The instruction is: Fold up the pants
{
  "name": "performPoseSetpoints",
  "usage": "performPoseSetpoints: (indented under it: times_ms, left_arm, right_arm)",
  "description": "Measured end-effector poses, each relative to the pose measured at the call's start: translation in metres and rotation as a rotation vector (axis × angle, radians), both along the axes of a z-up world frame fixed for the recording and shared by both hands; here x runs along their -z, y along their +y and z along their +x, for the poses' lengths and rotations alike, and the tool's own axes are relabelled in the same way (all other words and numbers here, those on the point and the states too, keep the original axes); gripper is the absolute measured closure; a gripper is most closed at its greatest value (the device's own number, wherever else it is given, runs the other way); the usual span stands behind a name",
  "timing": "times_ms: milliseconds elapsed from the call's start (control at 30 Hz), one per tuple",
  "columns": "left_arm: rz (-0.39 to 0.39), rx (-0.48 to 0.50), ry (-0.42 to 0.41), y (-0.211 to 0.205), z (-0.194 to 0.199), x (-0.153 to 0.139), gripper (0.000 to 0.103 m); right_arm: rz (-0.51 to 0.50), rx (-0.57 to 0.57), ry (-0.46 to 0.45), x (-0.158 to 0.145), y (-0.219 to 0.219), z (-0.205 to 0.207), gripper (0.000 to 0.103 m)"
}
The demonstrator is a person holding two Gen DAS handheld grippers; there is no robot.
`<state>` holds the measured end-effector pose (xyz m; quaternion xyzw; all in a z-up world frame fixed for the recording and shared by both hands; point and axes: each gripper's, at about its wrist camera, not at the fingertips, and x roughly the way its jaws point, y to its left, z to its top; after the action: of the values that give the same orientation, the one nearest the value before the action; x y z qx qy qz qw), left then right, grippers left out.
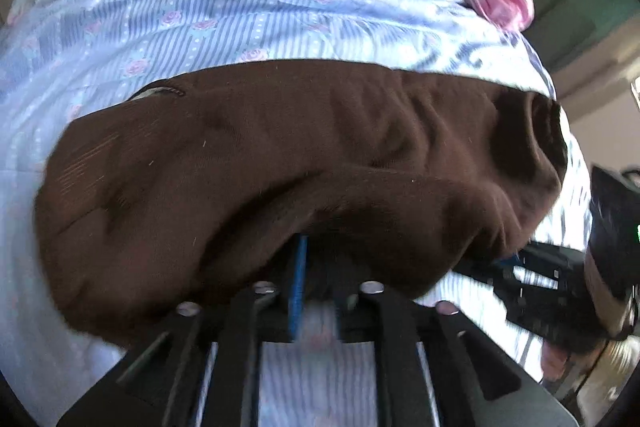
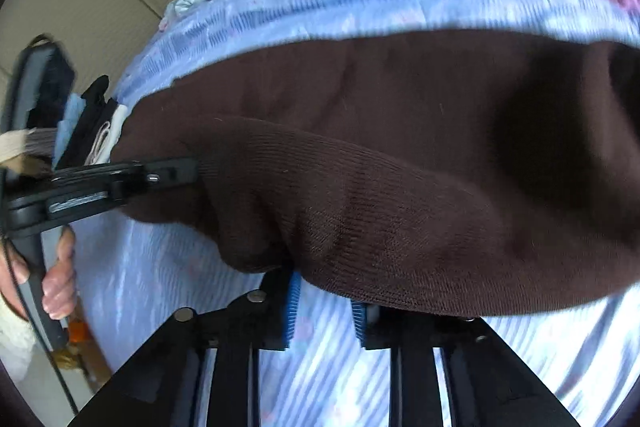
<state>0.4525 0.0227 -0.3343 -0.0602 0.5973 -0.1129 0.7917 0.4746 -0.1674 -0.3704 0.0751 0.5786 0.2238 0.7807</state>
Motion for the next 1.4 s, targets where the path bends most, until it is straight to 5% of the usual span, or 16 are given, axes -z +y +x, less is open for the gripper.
performPoseSetpoints:
  times_ms: [233,433,533,733,933,1033,1100,1267,1400]
  left_arm:
    - [0.068,0.067,-0.099,0.004,-0.015,-0.039,0.058]
    - [0.148,0.141,-0.184,-0.003,0.021,-0.048,0.057]
    - [0.164,0.254,-0.217,-0.019,0.051,-0.047,0.055]
    - [0.167,0.525,-0.145,-0.075,0.11,-0.026,0.045]
    - [0.232,0.561,-0.054,-0.102,0.136,0.01,0.045]
    - [0.236,0.538,-0.005,-0.102,0.138,0.025,0.056]
    - [0.19,0.494,0.007,-0.099,0.138,0.021,0.088]
    - [0.183,0.42,-0.118,-0.091,0.14,-0.01,0.092]
    - [0.207,0.384,-0.099,-0.094,0.154,0.003,0.092]
  right_arm:
    - [0.012,0.041,0.054,0.003,-0.007,-0.03,0.088]
    - [0.005,0.067,0.078,0.013,-0.009,-0.028,0.089]
    - [-0.032,0.056,0.053,0.007,-0.005,-0.027,0.089]
    - [-0.023,0.081,0.059,0.005,-0.009,-0.029,0.089]
    - [0.009,0.132,0.066,0.001,-0.012,-0.028,0.089]
    - [0.017,0.145,0.069,0.0,-0.022,-0.028,0.089]
    - [0.017,0.152,0.069,-0.002,-0.025,-0.026,0.088]
    - [0.016,0.163,0.062,-0.007,-0.027,-0.025,0.088]
    - [0.005,0.175,0.043,-0.012,-0.028,-0.018,0.088]
